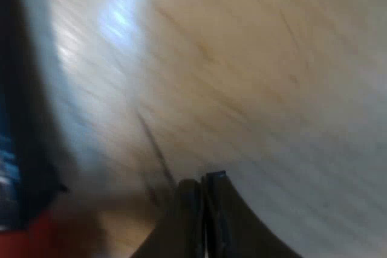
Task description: Put the handle in the coffee machine
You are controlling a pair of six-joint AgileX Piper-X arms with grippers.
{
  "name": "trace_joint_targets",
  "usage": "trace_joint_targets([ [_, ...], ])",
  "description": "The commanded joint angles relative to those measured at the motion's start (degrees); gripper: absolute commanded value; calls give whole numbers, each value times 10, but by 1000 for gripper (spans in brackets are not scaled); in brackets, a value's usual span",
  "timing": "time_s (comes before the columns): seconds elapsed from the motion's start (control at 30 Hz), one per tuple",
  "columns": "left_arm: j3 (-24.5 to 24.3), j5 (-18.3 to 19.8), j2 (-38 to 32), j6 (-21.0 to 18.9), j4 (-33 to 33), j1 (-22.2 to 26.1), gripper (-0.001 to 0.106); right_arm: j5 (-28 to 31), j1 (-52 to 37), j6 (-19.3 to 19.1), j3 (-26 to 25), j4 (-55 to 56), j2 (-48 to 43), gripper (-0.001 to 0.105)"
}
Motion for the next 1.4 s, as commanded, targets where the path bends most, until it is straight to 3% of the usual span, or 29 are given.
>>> trace_joint_targets([
  [0.03, -2, 6, 0, 3, 0, -3, 83, -9, 1, 3, 6, -6, 1, 0],
  [0.4, -2, 4, 0, 5, 0, 7, 83, -12, 1, -3, 12, -44, 1, 0],
  [0.5, -2, 4, 0, 5, 0, 23, 83, -26, 6, -19, 12, -38, 1, 0],
  [0.8, -2, 4, 0, 5, 3, 54, 83, -29, 69, -22, 12, -43, 1, 0],
  [1.17, -2, 3, 0, 42, 66, 54, 83, -44, 143, 107, 12, -91, 1, 0],
  [1.4, -2, -5, 0, 44, 69, 69, 83, -67, 172, 168, 12, -152, 1, 0],
])
